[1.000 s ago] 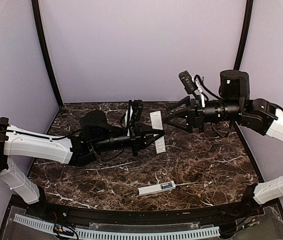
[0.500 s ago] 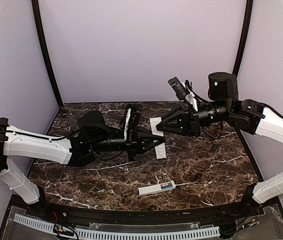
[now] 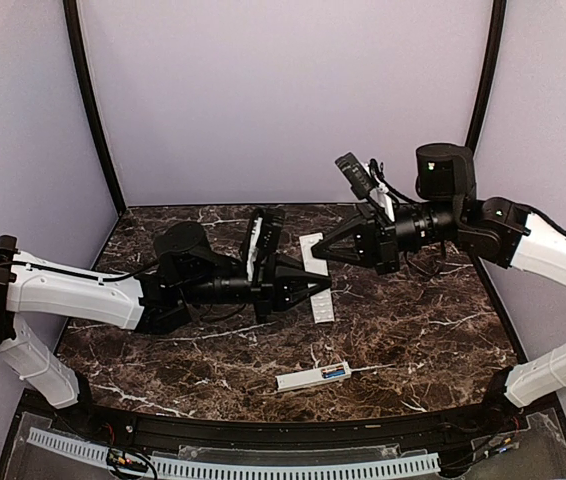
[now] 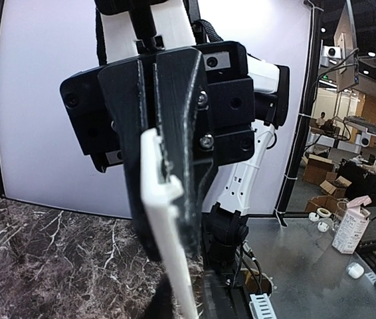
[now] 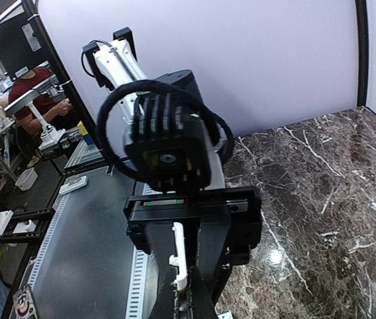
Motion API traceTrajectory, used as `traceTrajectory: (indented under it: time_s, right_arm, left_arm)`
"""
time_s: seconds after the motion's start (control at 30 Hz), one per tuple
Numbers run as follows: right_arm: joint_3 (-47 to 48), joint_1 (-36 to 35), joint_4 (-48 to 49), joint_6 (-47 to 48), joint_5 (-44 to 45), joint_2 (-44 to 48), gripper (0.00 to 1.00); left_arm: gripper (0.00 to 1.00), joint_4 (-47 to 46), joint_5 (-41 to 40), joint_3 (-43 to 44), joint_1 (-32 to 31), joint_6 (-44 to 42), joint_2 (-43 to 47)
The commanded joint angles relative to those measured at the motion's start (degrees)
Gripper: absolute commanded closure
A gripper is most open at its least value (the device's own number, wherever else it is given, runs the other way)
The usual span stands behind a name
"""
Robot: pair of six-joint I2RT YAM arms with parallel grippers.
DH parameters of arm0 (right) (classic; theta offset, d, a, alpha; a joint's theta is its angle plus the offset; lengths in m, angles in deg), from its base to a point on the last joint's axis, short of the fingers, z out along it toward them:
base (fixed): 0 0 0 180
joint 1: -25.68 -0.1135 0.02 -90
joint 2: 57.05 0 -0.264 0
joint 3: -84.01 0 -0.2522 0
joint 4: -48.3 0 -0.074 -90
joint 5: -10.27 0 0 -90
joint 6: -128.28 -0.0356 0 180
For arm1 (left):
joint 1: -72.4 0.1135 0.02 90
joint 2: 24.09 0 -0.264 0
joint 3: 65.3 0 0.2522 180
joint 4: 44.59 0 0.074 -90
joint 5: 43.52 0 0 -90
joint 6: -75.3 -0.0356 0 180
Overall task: Load the batteries into the remote control
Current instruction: Pass from the left arm to the right, then pass from the right arm to the left
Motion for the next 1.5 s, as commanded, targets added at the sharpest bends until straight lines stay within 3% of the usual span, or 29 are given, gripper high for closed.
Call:
traceTrajectory:
  time_s: [0.0, 0.03, 0.1, 0.47, 0.57, 0.77, 1.0, 1.47]
  right_arm:
    - [1.1, -0.7, -0.1, -2.5, 3.0, 0.3, 1.00]
    - [1.0, -0.7, 0.3, -3.1, 4.1, 0.6, 1.00]
    - [1.0, -0.7, 1.0, -4.2, 7.3, 1.4, 1.00]
    - [0.7, -1.9, 2.9, -19.0, 34.8, 3.9, 1.00]
    - [0.8, -3.4, 0.7, -21.9, 41.7, 4.3, 1.00]
    - [3.6, -5.3, -8.0, -26.8, 54.9, 3.1, 1.00]
    - [3.8, -5.8, -9.0, -27.7, 56.7, 2.0, 1.00]
    - [2.2, -6.1, -8.0, -28.4, 56.4, 1.6, 1.00]
  left_arm:
    - [0.63, -0.6, -3.7, 0.2, 0.0, -1.0, 1.8]
    - [0.48, -0.6, -5.7, 0.0, 0.0, -1.3, 1.9]
    - [0.35, 1.0, -8.7, -0.4, 0.0, -2.9, 2.5]
    - [0.09, 11.0, -30.0, 3.1, -2.9, -11.1, 1.0]
    - [0.06, 12.2, -35.0, 4.3, -3.6, -13.2, 0.2]
    - [0.06, 14.4, -37.4, 7.4, -3.7, -12.1, -2.0]
    - [0.09, 20.1, -37.5, 13.1, -3.7, -9.5, -6.8]
    - [0.41, 21.3, -37.6, 15.4, -3.7, -6.8, -9.5]
